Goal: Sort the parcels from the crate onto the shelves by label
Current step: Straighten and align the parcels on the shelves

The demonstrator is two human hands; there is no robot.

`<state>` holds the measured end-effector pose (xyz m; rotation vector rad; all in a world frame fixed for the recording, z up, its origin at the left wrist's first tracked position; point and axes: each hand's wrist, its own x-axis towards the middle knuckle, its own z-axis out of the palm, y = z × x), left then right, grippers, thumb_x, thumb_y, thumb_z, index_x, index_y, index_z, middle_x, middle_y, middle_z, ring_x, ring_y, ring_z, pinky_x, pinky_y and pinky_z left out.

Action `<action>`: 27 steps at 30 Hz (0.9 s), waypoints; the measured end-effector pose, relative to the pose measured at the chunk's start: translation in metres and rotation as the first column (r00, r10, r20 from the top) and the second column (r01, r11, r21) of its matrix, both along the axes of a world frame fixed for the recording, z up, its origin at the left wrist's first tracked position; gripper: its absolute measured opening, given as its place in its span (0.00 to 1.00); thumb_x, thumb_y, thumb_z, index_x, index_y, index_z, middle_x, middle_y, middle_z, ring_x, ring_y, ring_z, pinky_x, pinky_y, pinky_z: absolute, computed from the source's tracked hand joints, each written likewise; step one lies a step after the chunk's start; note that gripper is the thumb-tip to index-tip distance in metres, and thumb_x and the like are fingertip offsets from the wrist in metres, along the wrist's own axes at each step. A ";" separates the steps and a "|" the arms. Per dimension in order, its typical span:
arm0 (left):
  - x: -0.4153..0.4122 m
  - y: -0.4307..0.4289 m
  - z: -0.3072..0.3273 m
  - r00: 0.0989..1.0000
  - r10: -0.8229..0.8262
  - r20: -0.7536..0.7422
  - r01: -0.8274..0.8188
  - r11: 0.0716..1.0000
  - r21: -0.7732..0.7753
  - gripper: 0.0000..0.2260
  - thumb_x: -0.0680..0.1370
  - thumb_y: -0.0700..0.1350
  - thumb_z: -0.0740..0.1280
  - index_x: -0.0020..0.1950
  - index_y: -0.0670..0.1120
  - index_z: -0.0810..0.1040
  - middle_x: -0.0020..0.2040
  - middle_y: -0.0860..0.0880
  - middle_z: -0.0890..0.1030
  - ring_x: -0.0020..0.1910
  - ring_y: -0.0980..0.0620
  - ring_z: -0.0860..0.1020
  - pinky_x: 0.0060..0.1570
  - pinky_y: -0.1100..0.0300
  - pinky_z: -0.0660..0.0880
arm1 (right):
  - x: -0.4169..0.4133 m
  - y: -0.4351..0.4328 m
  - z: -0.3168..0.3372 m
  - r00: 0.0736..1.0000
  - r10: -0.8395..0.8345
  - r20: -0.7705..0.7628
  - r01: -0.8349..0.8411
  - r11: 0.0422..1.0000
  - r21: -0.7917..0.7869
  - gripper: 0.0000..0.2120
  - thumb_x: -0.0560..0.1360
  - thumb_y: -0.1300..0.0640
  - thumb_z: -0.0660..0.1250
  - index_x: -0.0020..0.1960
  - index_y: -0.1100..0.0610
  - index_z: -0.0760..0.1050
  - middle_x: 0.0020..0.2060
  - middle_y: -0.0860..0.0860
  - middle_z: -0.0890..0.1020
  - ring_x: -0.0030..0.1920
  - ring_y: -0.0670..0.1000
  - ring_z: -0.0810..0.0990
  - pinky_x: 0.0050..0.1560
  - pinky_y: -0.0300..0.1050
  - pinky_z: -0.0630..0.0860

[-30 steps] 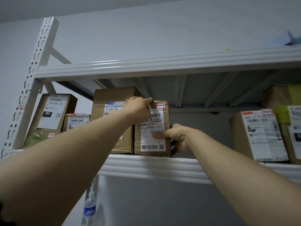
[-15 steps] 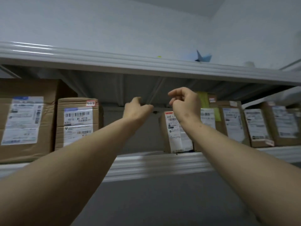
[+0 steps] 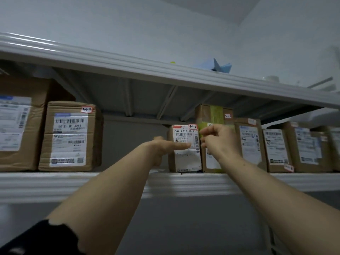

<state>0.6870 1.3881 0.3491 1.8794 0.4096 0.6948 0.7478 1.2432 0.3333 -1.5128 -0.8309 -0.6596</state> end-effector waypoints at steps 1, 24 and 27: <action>-0.001 -0.002 0.000 1.000 -0.003 -0.001 0.003 1.000 0.000 0.52 0.62 0.53 0.80 0.76 0.41 0.54 0.73 0.39 0.63 0.71 0.38 0.63 0.69 0.43 0.62 | -0.001 0.002 0.000 1.000 0.011 -0.002 -0.011 1.000 -0.001 0.15 0.74 0.67 0.61 0.39 0.47 0.74 0.46 0.50 0.81 0.48 0.51 0.80 0.45 0.47 0.80; 0.027 -0.006 0.020 0.900 0.075 0.429 -0.257 0.887 0.383 0.16 0.73 0.53 0.72 0.59 0.51 0.80 0.58 0.48 0.80 0.56 0.51 0.78 0.55 0.56 0.75 | 0.021 -0.010 -0.016 0.999 -0.047 -0.025 0.044 0.990 -0.134 0.12 0.76 0.65 0.60 0.53 0.52 0.78 0.53 0.49 0.79 0.54 0.49 0.77 0.51 0.41 0.74; 0.018 0.003 0.024 0.919 0.080 0.387 -0.250 0.876 0.412 0.10 0.74 0.50 0.72 0.52 0.48 0.83 0.47 0.49 0.83 0.48 0.51 0.81 0.51 0.55 0.79 | 0.023 -0.004 -0.019 0.994 -0.088 0.064 0.100 0.967 -0.234 0.15 0.77 0.62 0.61 0.62 0.54 0.76 0.59 0.50 0.77 0.57 0.49 0.75 0.54 0.41 0.73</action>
